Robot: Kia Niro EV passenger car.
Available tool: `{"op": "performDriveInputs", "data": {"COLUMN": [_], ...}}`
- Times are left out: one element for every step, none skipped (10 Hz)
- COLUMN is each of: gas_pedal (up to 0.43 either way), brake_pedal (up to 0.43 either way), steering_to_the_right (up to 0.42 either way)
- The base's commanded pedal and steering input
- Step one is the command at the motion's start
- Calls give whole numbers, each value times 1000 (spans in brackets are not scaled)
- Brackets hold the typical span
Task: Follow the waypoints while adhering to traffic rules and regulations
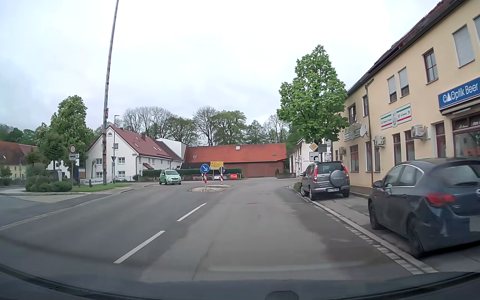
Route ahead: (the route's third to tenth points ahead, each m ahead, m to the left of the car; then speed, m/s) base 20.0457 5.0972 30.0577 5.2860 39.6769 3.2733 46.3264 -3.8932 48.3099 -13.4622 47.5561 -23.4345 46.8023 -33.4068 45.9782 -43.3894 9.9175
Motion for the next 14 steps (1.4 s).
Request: {"op": "performDriveInputs", "data": {"gas_pedal": [47, 59, 67, 67, 67, 67, 67, 67, 67, 59, 59, 59, 39, 28], "brake_pedal": [0, 0, 0, 0, 0, 0, 0, 0, 0, 0, 0, 0, 0, 0], "steering_to_the_right": [-2, -2, -2, -1, -1, -1, -1, -1, -1, -1, 0, 3, 5, 8]}}
